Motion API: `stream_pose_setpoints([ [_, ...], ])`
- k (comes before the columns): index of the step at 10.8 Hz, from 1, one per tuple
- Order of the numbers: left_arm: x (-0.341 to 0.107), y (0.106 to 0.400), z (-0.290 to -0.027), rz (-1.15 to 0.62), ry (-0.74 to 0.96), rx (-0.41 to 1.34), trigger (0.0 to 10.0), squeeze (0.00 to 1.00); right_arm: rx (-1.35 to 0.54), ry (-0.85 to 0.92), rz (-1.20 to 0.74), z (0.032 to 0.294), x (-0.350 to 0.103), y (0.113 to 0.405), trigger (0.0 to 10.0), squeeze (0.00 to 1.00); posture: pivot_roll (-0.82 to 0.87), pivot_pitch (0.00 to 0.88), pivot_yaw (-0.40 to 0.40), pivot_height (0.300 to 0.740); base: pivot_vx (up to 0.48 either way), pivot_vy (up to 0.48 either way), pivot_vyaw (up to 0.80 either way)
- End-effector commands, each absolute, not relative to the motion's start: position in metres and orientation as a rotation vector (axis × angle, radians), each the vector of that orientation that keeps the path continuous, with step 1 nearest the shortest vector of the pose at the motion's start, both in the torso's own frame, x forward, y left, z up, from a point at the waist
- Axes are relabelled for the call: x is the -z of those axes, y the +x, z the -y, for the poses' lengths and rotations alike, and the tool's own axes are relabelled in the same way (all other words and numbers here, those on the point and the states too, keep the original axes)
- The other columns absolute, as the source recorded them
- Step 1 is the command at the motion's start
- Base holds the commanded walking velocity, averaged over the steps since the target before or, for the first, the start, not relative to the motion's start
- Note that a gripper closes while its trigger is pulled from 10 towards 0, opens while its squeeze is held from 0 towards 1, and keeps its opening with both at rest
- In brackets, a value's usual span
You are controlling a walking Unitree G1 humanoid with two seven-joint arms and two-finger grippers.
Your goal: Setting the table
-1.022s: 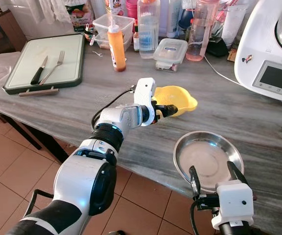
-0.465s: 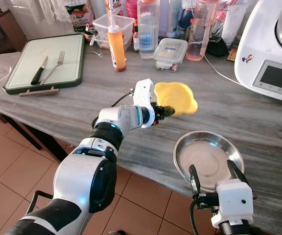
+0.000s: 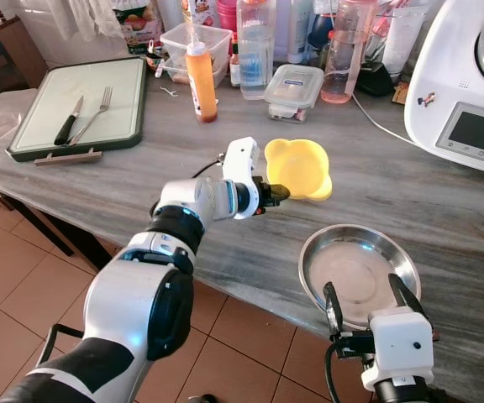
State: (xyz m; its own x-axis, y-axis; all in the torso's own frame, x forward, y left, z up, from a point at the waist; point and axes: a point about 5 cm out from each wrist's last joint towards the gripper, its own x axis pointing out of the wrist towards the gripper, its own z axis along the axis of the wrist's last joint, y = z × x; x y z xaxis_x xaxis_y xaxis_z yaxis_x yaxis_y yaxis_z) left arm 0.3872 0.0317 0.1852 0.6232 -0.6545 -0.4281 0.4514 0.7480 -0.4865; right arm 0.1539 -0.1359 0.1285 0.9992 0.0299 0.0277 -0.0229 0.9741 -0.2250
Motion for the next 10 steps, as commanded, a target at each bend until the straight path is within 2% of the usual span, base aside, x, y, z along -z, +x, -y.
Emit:
stream_pose_setpoints([
  [1, -0.198, 0.390, -0.033, -0.603, -0.358, 0.656, 1.1, 0.00, -0.034, -0.217, 0.025, 0.135, -0.127, 0.153, 10.0, 0.00, 0.01, 0.119, 0.076, 0.740, 0.000, 0.000, 0.00],
  [3, -0.201, 0.391, -0.036, -0.604, -0.360, 0.659, 1.5, 0.00, -0.038, -0.218, 0.025, 0.135, -0.127, 0.154, 10.0, 0.00, 0.01, 0.118, 0.074, 0.740, 0.000, 0.000, 0.00],
  [4, -0.202, 0.391, -0.037, -0.602, -0.361, 0.659, 0.7, 0.00, -0.040, -0.216, 0.025, 0.135, -0.127, 0.154, 10.0, 0.00, 0.01, 0.119, 0.069, 0.740, 0.000, 0.000, 0.00],
  [5, -0.203, 0.391, -0.036, -0.597, -0.364, 0.663, 1.3, 0.00, -0.042, -0.216, 0.025, 0.135, -0.127, 0.154, 10.0, 0.00, 0.01, 0.119, 0.068, 0.740, 0.000, 0.000, 0.00],
  [6, -0.206, 0.393, -0.036, -0.564, -0.364, 0.662, 4.0, 0.00, -0.042, -0.218, 0.024, 0.135, -0.126, 0.154, 10.0, 0.00, 0.01, 0.118, 0.067, 0.740, 0.000, 0.000, 0.00],
  [7, -0.215, 0.397, -0.037, -0.489, -0.371, 0.644, 9.9, 0.00, -0.042, -0.218, 0.024, 0.135, -0.126, 0.154, 10.0, 0.00, 0.01, 0.117, 0.066, 0.740, 0.000, 0.000, 0.00],
  [9, -0.223, 0.397, -0.027, -0.429, -0.372, 0.672, 10.0, 0.00, -0.040, -0.220, 0.025, 0.136, -0.127, 0.155, 10.0, 0.00, 0.00, 0.117, 0.059, 0.740, 0.000, 0.000, 0.00],
  [10, -0.225, 0.395, -0.018, -0.409, -0.375, 0.695, 10.0, 1.00, -0.039, -0.220, 0.026, 0.136, -0.127, 0.155, 10.0, 0.00, 0.00, 0.117, 0.059, 0.740, 0.000, 0.000, 0.00],
])
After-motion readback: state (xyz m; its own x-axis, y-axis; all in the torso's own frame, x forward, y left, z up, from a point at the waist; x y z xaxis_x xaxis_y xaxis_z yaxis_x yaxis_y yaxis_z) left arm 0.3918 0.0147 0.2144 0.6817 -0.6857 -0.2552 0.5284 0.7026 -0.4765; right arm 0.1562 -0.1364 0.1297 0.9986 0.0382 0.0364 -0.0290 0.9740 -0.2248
